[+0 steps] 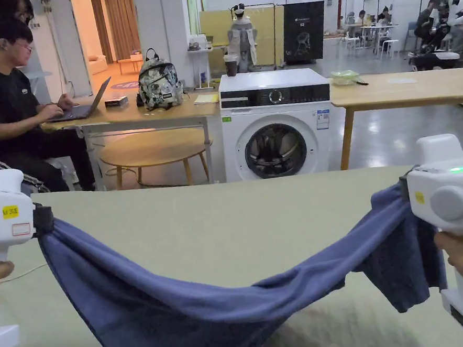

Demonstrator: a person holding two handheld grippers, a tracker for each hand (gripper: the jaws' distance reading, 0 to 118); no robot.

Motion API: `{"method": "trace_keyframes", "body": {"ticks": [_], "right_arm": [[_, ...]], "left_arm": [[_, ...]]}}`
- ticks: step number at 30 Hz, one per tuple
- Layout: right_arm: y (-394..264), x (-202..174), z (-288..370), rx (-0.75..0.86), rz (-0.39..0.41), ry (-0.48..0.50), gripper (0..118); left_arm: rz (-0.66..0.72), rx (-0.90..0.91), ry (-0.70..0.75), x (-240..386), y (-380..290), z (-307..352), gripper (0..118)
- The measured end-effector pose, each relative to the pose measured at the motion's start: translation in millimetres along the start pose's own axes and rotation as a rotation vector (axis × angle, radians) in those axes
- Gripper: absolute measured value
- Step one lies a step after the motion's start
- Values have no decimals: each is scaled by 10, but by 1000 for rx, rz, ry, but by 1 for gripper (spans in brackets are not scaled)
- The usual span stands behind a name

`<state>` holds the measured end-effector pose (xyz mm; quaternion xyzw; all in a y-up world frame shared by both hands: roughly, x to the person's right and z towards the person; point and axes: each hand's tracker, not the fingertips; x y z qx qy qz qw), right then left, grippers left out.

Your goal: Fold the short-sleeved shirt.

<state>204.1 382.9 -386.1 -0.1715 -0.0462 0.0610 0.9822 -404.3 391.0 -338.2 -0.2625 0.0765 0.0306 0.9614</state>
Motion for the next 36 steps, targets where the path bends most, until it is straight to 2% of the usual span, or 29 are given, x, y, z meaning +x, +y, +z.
{"method": "trace_keyframes", "body": {"ticks": [11,25,31,36], "right_arm": [[903,102,-142,100,-46,-67,0],[1530,6,-636,167,-43,-115,0],[1624,-40,-755,176,-38,-124,0],[1363,-97,-791,150,-30,-114,0]], "left_arm": [[82,82,71,-300,807,140,0],[101,132,138,-348,1429,-230,0],[72,154,152,-290,1495,-289,0],[78,137,141,-270,1266,-393,0]]}}
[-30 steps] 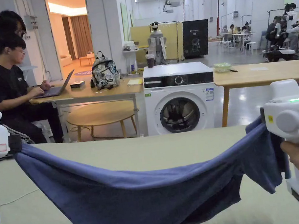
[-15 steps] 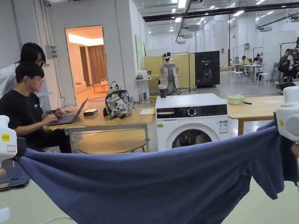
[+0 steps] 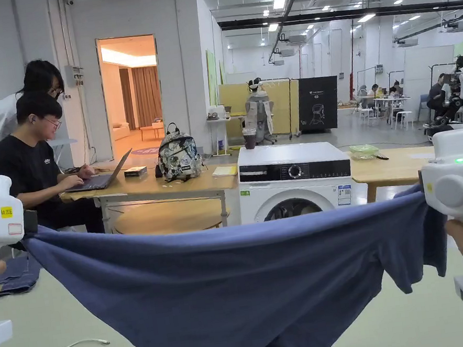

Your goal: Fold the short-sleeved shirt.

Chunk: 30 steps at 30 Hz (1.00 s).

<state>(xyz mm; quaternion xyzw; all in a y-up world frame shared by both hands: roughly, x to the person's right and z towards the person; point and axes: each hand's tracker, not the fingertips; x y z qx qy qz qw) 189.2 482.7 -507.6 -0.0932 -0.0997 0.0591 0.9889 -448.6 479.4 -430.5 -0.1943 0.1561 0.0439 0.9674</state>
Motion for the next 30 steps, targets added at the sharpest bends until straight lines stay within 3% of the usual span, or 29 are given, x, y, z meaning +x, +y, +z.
{"method": "trace_keyframes", "body": {"ticks": [8,17,30], "right_arm": [[-921,44,191,-104,55,9,0],[-2022,331,743,-227,52,19,0],[-2825,561,1645,-314,108,51,0]], "left_arm": [[-1,-90,-34,-43,-938,70,0],[47,-182,-70,-258,-2169,531,0],[22,-258,-70,-597,-3254,1108,0]]}}
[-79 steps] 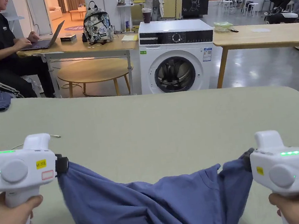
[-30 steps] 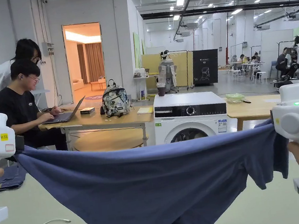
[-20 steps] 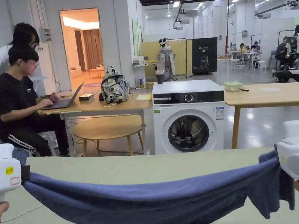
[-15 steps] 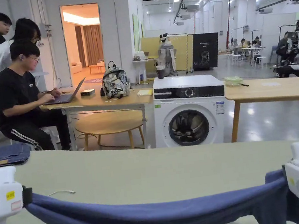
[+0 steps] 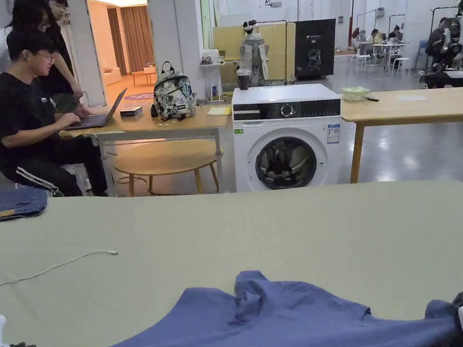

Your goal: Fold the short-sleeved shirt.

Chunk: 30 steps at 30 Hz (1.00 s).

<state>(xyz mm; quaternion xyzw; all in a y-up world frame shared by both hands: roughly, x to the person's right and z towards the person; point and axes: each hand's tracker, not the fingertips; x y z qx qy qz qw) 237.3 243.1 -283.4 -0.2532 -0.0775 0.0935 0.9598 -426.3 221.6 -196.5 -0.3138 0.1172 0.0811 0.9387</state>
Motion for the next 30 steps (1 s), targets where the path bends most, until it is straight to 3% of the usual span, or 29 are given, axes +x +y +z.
{"method": "trace_keyframes", "body": {"ticks": [9,18,20,22,30], "right_arm": [[-438,-50,27,-118,55,14,0],[-802,-97,-86,-184,34,-1,6],[-773,-129,-32,-167,30,-8,29],[-737,-171,3,-140,2,1,60],[-380,-668,312,75,-84,112,62]], "left_arm": [[11,-151,22,-57,-629,-100,0],[-23,-223,63,-53,-846,-303,8],[-80,-208,96,-4,-835,-284,29],[-78,-172,82,35,-801,-244,29],[-58,91,-57,595,-508,83,29]]}}
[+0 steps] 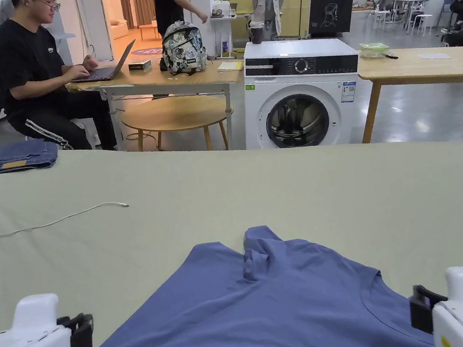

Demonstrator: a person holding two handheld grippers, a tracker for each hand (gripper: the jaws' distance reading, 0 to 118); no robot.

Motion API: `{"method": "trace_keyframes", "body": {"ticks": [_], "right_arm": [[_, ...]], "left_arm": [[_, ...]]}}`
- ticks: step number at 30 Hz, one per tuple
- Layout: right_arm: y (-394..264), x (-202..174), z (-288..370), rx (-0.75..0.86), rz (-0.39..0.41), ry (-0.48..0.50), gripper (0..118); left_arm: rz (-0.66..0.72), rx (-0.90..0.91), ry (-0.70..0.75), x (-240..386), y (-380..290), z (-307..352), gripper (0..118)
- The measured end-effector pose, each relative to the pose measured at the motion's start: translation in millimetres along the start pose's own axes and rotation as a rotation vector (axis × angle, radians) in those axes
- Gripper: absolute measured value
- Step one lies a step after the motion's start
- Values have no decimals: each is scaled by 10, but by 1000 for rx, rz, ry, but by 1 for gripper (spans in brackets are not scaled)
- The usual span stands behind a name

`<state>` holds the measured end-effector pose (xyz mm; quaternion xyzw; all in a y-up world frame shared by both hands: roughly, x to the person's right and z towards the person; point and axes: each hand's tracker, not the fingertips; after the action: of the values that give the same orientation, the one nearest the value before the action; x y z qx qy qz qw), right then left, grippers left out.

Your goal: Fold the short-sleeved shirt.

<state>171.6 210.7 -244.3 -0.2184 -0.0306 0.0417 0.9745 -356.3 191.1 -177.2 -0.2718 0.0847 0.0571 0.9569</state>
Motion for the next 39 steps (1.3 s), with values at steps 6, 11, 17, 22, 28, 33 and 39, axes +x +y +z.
{"method": "trace_keyframes", "body": {"ticks": [6,11,17,22,28,33,39], "right_arm": [[269,-545,253,184,-38,81,20],[446,-810,374,256,-66,111,0],[552,-933,416,278,-69,129,0],[523,-946,392,252,-69,142,0],[396,-985,313,207,-31,155,0],[308,-1037,214,169,-17,168,0],[236,-1112,107,123,10,179,0]], "left_arm": [[-7,191,-30,568,281,194,6],[-54,272,-36,919,424,338,0],[-80,275,-35,1068,481,479,0],[-73,185,8,850,440,498,0],[22,14,32,190,409,374,0],[161,-154,14,-394,309,135,0],[219,-358,71,-724,151,-193,15]]}}
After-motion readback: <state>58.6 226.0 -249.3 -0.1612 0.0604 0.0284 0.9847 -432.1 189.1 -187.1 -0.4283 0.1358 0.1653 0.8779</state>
